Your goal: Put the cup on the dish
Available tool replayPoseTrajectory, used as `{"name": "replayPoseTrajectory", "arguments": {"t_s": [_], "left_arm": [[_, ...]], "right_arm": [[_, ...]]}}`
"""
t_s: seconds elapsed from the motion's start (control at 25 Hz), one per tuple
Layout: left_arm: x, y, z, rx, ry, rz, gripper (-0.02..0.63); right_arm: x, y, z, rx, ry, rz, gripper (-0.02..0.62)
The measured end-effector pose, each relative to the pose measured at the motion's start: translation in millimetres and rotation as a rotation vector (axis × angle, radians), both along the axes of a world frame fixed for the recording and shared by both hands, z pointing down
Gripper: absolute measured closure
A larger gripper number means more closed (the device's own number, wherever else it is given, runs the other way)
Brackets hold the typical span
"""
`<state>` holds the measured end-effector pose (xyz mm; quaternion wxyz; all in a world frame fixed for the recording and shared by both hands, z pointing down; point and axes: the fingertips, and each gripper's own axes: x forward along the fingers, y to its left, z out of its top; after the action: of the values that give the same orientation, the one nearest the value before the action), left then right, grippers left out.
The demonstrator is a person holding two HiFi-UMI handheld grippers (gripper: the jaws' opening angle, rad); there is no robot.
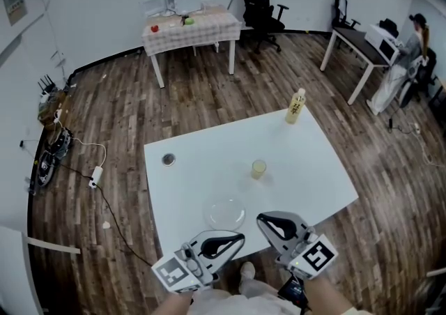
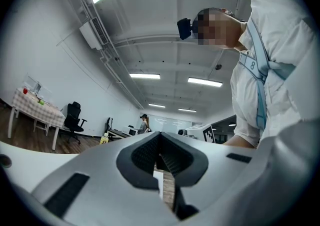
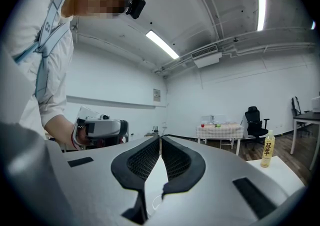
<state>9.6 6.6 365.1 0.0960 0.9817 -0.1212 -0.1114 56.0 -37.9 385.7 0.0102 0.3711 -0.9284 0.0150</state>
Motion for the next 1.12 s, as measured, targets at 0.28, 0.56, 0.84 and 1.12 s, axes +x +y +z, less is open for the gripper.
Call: {"name": "replayPoseTrajectory", "arguments": {"t_s": [0.28, 0.56, 0.84, 1.12], "left_arm": [[6.1, -24.7, 13.2, -0.01, -0.021, -0.019, 0.604], [2.6, -61.8, 40.5, -0.042, -0.047, -0.091, 0.604], [-4.5, -90.8, 48.5, -0.028, -0.033, -0.164, 0.604], [-2.8, -105.3, 57.3, -0.041, -0.051, -0.17, 0.594]], "right_arm": [[7.7, -24.2, 13.2, -0.023, 0.008, -0.002, 0.56], [10.3, -46.0, 29.9, -0.049, 0.023, 0.002, 0.56], [16.2, -61.4, 47.7, -0.061, 0.039, 0.001, 0.56], [20.7, -77.5, 60.0, -0.081, 0.038, 0.005, 0.56]]}}
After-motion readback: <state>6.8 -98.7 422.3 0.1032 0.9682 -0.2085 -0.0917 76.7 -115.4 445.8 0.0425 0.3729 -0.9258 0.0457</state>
